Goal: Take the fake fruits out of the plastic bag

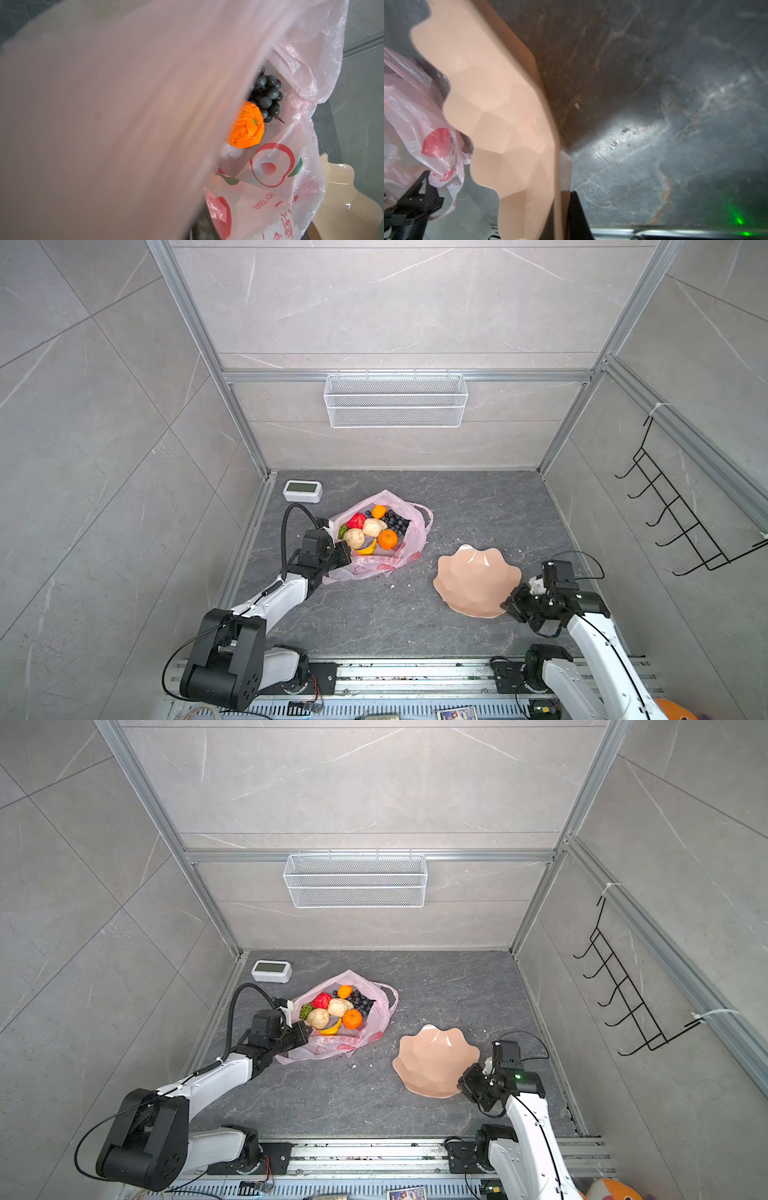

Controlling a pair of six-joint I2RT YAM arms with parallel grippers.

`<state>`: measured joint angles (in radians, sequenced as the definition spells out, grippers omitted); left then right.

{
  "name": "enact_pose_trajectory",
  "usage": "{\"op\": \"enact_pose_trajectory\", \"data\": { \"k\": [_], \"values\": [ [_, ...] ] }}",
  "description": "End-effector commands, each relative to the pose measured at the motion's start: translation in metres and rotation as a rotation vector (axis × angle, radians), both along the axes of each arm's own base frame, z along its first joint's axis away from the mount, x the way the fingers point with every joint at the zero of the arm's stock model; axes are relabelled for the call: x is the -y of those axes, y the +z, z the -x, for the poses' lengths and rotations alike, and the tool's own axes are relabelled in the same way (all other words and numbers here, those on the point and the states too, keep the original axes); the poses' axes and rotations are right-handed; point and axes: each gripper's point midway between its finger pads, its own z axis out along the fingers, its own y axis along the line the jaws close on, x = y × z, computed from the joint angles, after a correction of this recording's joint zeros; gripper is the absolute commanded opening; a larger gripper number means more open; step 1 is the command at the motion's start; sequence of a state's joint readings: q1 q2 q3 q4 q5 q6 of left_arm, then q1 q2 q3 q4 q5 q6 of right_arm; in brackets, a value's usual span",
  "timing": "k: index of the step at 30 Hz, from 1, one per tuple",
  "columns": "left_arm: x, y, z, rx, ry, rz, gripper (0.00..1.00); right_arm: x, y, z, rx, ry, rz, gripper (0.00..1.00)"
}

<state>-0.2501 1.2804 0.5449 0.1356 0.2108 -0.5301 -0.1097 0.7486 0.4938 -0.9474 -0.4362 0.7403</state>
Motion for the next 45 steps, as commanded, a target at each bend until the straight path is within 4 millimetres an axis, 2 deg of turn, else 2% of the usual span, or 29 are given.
{"op": "enact_pose_trajectory", "data": {
  "k": [1, 9, 13, 15, 21, 25, 27, 31, 34, 37, 40, 45],
  "values": [
    [0.0, 0.011, -0.003, 0.051, -0.01, -0.015, 0.0, -0.009, -0.014, 0.031, -0.093, 0.033, -0.034, 0.08],
    [0.0, 0.009, -0.005, 0.046, -0.01, -0.015, 0.0, -0.011, -0.018, 0.047, -0.127, 0.086, -0.028, 0.12],
    [0.0, 0.009, -0.004, 0.045, -0.011, -0.017, 0.0, -0.009, -0.016, 0.046, -0.126, 0.096, -0.015, 0.36],
    [0.0, 0.009, -0.005, 0.047, -0.011, -0.016, 0.0, -0.005, -0.012, 0.043, -0.116, 0.096, 0.015, 0.44],
    [0.001, 0.009, -0.005, 0.045, -0.012, -0.014, 0.0, 0.012, 0.012, 0.032, -0.053, 0.061, 0.116, 0.64],
    [0.003, 0.009, -0.005, 0.044, -0.02, -0.007, 0.0, 0.037, 0.04, 0.028, 0.022, -0.006, 0.264, 0.7],
    [0.004, 0.01, -0.005, 0.045, -0.025, 0.0, 0.0, 0.043, 0.055, 0.02, 0.077, -0.04, 0.294, 0.7],
    [0.008, 0.01, -0.005, 0.042, -0.037, 0.009, 0.0, 0.038, 0.077, -0.01, 0.191, -0.038, 0.259, 0.7],
    [0.01, 0.01, -0.005, 0.043, -0.044, 0.01, 0.0, 0.043, 0.094, -0.041, 0.248, -0.008, 0.323, 0.72],
    [0.011, 0.01, -0.005, 0.044, -0.049, 0.012, 0.0, 0.032, 0.102, -0.079, 0.298, 0.046, 0.319, 0.73],
    [0.011, 0.013, -0.004, 0.055, -0.052, 0.006, 0.0, 0.002, 0.104, -0.119, 0.352, 0.135, 0.309, 0.75],
    [0.01, 0.014, -0.003, 0.058, -0.056, -0.011, 0.0, -0.068, 0.102, -0.184, 0.428, 0.345, 0.366, 0.84]
  ]
}}
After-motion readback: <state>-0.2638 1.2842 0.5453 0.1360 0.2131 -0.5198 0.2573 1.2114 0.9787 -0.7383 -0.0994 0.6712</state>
